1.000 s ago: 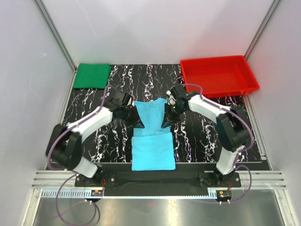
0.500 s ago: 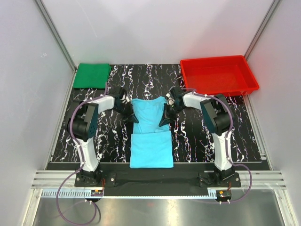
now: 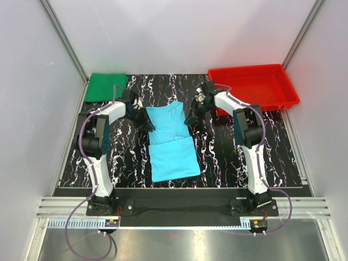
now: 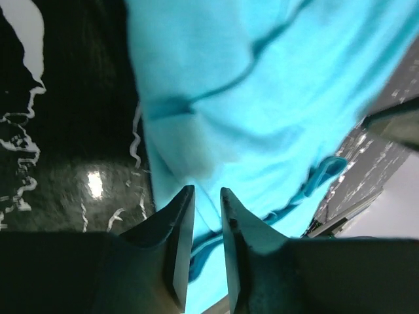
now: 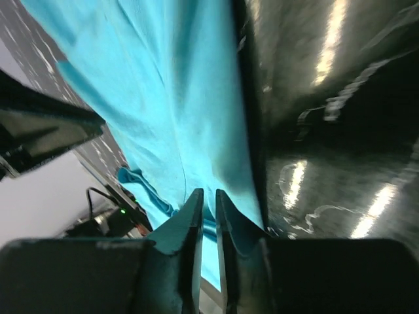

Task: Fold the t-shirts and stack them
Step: Fold the tshirt

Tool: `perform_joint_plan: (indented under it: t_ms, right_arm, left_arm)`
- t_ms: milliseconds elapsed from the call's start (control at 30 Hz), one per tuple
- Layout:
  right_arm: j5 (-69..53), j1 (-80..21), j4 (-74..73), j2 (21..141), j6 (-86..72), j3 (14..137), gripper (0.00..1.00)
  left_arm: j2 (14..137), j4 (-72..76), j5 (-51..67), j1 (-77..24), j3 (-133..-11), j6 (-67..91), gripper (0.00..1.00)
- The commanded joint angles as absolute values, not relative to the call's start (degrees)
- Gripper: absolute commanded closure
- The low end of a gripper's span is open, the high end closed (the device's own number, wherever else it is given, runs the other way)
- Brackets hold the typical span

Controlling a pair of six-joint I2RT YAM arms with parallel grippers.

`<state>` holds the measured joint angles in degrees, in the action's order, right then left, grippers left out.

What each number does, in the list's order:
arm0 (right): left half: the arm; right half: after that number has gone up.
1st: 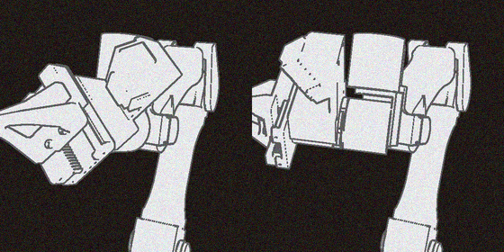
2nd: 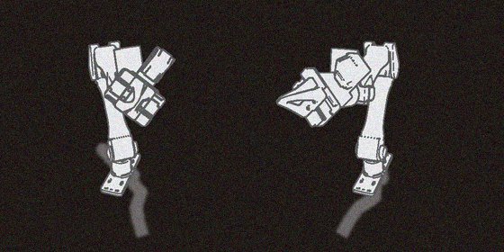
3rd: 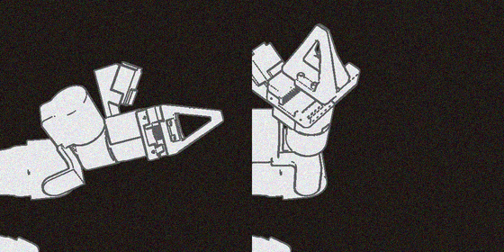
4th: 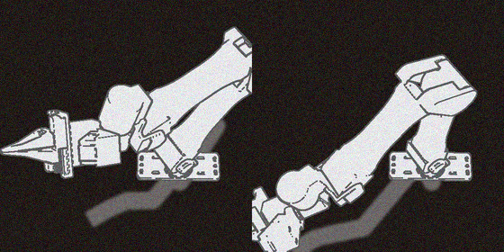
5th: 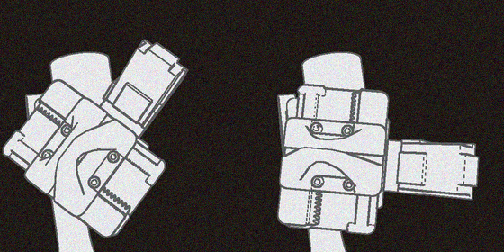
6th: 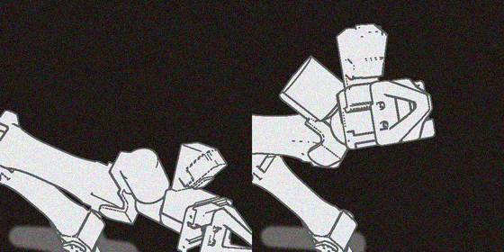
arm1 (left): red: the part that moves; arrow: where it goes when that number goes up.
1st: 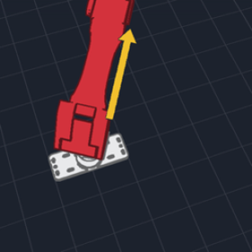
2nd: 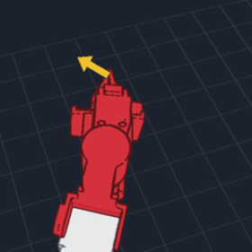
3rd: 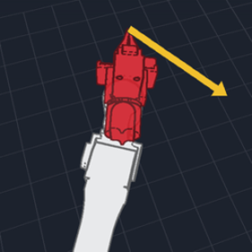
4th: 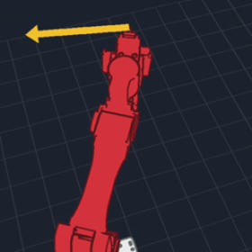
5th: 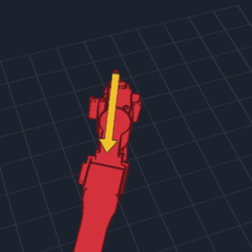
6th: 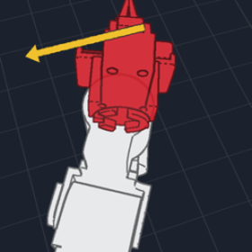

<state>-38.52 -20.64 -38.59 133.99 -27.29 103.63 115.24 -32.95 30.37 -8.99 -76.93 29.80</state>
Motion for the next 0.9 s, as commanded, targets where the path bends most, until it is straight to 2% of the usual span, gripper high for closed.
perform_joint_plan:
  t_ms: [0, 167, 333, 433, 733, 833, 867]
  right_arm:
    - [-39.3, -17.8, -38.1, 132.2, -30.1, 110.0, 0.79]
    - [-40.7, -17.6, -36.9, 139.7, -34.0, 120.7, 0.79]
    - [-42.4, -17.4, -29.7, 146.1, -42.6, 128.0, 0.95]
    - [-43.9, -17.3, -24.8, 149.4, -48.1, 130.3, 1.0]
    - [-42.2, -17.3, -24.3, 159.1, -52.1, 140.4, 1.0]
    - [-38.6, -17.4, -24.8, 159.9, -51.4, 140.8, 1.0]
    - [-37.6, -17.3, -24.4, 159.8, -51.2, 140.5, 1.0]
  left_arm:
    - [110.6, -31.0, 30.1, -8.3, -82.3, 29.1, 0.74]
    - [117.4, -26.5, 32.8, -6.9, -91.8, 32.1, 0.85]
    - [124.9, -22.4, 33.2, -4.3, -96.8, 36.1, 0.92]
    - [127.4, -21.2, 33.0, -3.0, -97.2, 37.2, 0.93]
    - [134.3, -22.3, 33.0, -1.0, -99.2, 35.3, 0.94]
    - [135.0, -22.6, 33.5, -0.9, -101.1, 34.5, 0.92]
    - [135.8, -22.9, 33.7, -1.0, -102.8, 34.2, 0.88]
